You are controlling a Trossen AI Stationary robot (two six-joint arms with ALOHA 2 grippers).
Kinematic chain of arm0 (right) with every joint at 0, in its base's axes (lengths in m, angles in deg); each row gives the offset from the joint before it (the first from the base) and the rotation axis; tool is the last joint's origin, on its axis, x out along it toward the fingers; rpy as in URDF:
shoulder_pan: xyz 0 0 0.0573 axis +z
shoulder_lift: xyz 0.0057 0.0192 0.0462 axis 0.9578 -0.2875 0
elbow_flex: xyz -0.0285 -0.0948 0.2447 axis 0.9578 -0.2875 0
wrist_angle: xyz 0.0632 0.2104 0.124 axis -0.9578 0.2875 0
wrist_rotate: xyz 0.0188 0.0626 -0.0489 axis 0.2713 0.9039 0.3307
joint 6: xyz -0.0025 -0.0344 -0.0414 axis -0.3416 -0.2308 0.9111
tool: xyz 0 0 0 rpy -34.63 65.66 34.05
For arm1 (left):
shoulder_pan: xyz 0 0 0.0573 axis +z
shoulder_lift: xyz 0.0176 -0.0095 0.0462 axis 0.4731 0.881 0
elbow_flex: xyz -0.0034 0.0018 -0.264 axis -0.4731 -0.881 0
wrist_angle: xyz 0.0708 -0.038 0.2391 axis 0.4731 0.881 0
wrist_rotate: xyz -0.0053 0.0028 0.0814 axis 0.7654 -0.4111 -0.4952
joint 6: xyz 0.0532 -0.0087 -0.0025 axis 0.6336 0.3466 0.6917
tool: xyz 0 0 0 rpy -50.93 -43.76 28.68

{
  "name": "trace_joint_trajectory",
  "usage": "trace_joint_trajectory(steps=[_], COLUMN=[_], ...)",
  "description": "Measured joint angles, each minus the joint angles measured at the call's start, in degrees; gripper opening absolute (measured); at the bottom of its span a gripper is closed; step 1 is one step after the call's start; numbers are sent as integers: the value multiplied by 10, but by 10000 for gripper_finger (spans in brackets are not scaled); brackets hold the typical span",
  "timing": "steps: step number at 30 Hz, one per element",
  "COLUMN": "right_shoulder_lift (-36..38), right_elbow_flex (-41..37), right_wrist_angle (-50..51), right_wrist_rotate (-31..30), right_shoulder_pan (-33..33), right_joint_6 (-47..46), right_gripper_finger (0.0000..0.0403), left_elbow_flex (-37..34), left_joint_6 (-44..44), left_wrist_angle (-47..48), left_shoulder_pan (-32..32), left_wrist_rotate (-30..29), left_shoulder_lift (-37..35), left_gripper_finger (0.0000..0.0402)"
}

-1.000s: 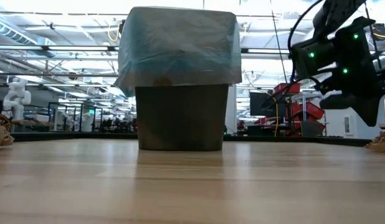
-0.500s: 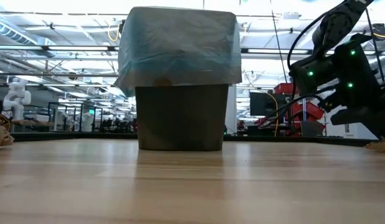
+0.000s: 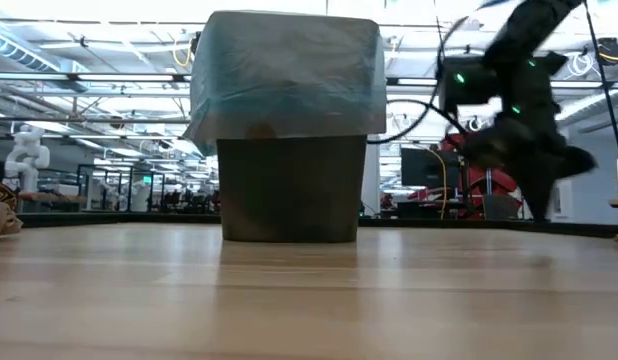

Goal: Pick and place trash into bin
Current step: Put the brown paper into the brown trash bin

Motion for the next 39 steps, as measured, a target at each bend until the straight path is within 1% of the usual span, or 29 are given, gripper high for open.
trace_joint_trajectory(steps=[2,4,7,8,10,12,15,20,22,24,28,30,32,35,39], right_shoulder_lift=[8,9,7,7,7,6,6,6,2,-1,-13,-20,-22,-22,-19], right_elbow_flex=[37,78,123,130,131,123,98,48,43,46,45,44,44,44,44], right_wrist_angle=[15,87,200,230,269,277,275,277,268,250,253,254,253,243,204], right_wrist_rotate=[-8,-39,-103,-110,-99,-80,-48,-42,-36,-36,-37,-36,-31,-13,-5], right_shoulder_pan=[0,0,-1,-6,-18,-28,-40,-46,-45,-45,-46,-46,-46,-32,15], right_joint_6=[-3,-3,-1,1,8,10,12,12,11,12,11,6,-21,-103,-249], right_gripper_finger=[0,0,2,6,23,52,108,205,232,247,251,245,237,227,222], left_elbow_flex=[0,0,0,0,0,0,0,0,0,0,0,0,0,0,0], left_joint_6=[0,0,0,0,4,5,5,5,5,5,5,5,5,3,0], left_wrist_angle=[0,2,2,3,5,6,6,11,13,15,15,15,15,15,15], left_shoulder_pan=[0,0,0,0,0,0,0,0,0,0,0,0,0,0,0], left_wrist_rotate=[0,0,0,0,0,0,0,1,3,4,4,4,4,4,4], left_shoulder_lift=[0,0,0,0,0,0,0,0,0,0,0,0,0,0,0], left_gripper_finger=[0,0,0,0,0,0,0,0,0,0,0,0,0,0,0])
